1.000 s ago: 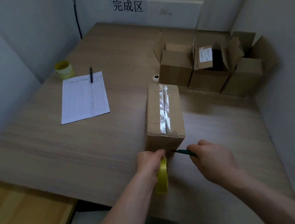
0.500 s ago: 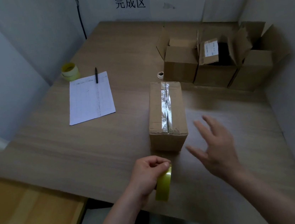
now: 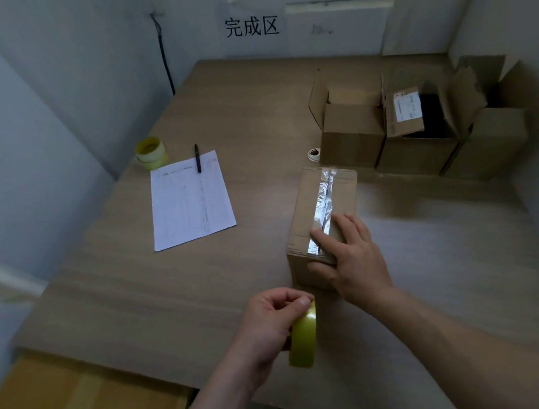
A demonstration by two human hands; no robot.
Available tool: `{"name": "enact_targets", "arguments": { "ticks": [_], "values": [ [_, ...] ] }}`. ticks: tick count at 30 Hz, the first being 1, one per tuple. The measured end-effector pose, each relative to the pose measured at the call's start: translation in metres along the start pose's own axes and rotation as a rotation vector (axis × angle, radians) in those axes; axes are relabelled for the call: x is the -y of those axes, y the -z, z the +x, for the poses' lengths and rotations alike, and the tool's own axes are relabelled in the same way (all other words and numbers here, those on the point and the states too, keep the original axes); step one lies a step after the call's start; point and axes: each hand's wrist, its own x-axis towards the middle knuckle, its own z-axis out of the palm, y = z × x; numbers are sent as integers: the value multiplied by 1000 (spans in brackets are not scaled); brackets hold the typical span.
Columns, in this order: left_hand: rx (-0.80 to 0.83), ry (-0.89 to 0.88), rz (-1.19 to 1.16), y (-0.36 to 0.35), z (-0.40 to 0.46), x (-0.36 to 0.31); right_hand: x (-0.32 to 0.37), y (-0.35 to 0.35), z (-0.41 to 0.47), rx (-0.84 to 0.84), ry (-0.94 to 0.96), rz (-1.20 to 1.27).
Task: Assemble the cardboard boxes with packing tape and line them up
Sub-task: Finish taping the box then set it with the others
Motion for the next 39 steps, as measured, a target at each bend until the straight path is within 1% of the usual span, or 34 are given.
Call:
{"name": "enact_targets", "arguments": {
  "ticks": [2, 3, 4, 5, 7, 8, 9, 10, 11, 13, 15, 16, 17, 21, 24, 26, 27, 29, 31, 34, 35, 37, 39],
  "values": [
    [31, -33, 12, 3, 6, -15, 9, 10, 3, 109, -46, -47],
    [45, -56, 14, 4, 9, -23, 13, 19, 2, 124, -68, -28],
    [63, -79, 4, 5, 10, -31, 19, 30, -2, 80, -95, 47],
    [88, -94, -15, 6, 11, -37, 25, 42, -10, -31, -129, 165],
    [155, -101, -71, 7, 12, -48, 40, 62, -36, -285, -223, 501],
    [197, -93, -106, 6, 12, -51, 51, 70, -51, -339, -281, 710],
    [247, -71, -143, 4, 13, -53, 62, 76, -63, -328, -338, 913],
    [309, -39, -184, 1, 13, -54, 71, 78, -72, -290, -386, 1054],
    [381, -1, -222, -3, 14, -54, 77, 78, -78, -246, -421, 1125],
    [472, 43, -244, -11, 16, -50, 81, 75, -81, -217, -476, 1139],
    [469, 22, -186, -15, 20, -44, 82, 75, -77, -231, -563, 1158],
    [449, -36, -106, -16, 24, -39, 82, 77, -75, -230, -614, 1180],
    [419, -129, 7, -16, 30, -35, 81, 79, -74, -219, -664, 1196],
    [265, -618, 469, -11, 45, -13, 76, 84, -70, -101, -774, 1163],
    [160, -883, 631, -9, 46, -4, 75, 89, -67, -72, -793, 1133],
    [83, -962, 715, -10, 46, -2, 73, 90, -67, -58, -790, 1096],
    [72, -964, 707, -11, 45, -3, 73, 91, -68, -60, -779, 1080],
    [113, -874, 561, -14, 40, -3, 71, 92, -67, -58, -735, 981],
    [130, -675, 319, -19, 33, -6, 69, 91, -66, -41, -664, 832],
    [111, -298, -30, -24, 33, -12, 61, 91, -64, -50, -609, 692],
    [132, -245, -83, -23, 36, -15, 58, 92, -65, -48, -605, 665],
    [229, -236, -79, -22, 38, -23, 52, 93, -68, -2, -591, 671],
    [289, -273, 33, -24, 38, -27, 51, 95, -71, 48, -583, 698]
  ]
}}
